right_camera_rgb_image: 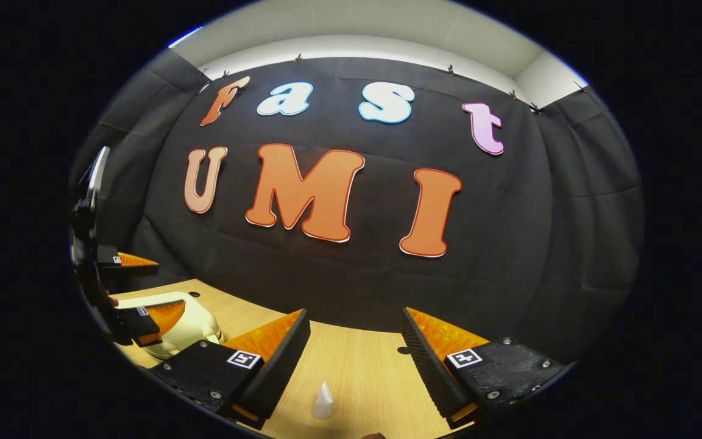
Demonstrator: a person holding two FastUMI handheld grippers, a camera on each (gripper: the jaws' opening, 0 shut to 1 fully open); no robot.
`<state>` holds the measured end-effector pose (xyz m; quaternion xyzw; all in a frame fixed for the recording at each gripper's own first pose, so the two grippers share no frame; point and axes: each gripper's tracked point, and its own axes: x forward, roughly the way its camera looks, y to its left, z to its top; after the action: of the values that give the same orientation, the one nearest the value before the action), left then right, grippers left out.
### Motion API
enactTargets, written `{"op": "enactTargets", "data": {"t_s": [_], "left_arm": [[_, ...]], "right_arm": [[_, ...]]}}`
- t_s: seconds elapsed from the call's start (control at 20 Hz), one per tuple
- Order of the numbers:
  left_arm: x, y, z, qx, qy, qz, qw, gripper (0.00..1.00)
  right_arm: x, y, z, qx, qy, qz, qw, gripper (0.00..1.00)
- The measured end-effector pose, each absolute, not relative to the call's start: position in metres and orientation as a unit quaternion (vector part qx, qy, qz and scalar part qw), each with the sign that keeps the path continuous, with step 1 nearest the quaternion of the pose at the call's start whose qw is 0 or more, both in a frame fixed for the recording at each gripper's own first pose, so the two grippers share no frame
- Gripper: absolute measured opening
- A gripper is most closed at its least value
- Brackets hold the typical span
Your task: First open the suitcase, pack the skin care products into it, and then close the suitcase.
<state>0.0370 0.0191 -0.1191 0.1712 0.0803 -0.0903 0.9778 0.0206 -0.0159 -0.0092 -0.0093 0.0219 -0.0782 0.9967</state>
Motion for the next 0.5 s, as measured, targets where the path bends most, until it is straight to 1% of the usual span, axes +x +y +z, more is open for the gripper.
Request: {"op": "enactTargets", "data": {"t_s": [0.2,0.35,0.4,0.5], "left_arm": [[0.031,0.005,-0.164,0.228,0.106,-0.140,0.958,0.99],[0.031,-0.002,-0.209,0.279,0.142,-0.179,0.933,0.99],[0.030,-0.002,-0.224,0.297,0.159,-0.186,0.923,0.99],[0.031,-0.004,-0.248,0.329,0.170,-0.197,0.908,1.00]], "right_arm": [[0.015,-0.030,-0.014,-0.013,0.028,-0.099,0.995,0.95],[0.008,-0.041,-0.019,-0.012,0.035,-0.115,0.993,0.95],[0.007,-0.044,-0.021,-0.013,0.037,-0.118,0.992,0.95],[0.003,-0.052,-0.025,-0.015,0.042,-0.130,0.991,0.95]]}}
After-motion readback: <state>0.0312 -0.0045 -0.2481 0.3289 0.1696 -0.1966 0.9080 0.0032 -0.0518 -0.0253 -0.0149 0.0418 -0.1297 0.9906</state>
